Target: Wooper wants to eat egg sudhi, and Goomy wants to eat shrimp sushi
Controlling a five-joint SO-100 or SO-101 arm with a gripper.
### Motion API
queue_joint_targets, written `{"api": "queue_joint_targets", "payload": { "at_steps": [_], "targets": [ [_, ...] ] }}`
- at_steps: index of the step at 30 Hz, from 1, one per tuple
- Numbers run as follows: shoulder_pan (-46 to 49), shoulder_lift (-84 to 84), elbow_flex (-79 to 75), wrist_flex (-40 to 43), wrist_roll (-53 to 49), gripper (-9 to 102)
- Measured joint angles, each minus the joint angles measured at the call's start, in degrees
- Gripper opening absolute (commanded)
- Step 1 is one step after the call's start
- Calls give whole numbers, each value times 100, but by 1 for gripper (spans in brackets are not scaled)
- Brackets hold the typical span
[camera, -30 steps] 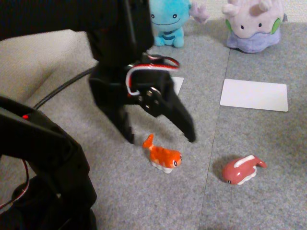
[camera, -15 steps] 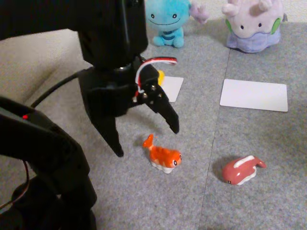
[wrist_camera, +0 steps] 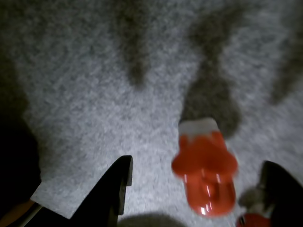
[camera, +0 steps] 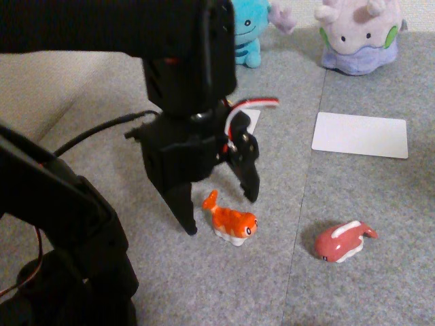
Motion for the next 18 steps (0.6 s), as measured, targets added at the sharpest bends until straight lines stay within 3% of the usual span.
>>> {"api": "queue_joint_targets", "payload": {
  "at_steps": [18],
  "targets": [
    [-18, -255, 0, -211, -114, 25]
  ]
}}
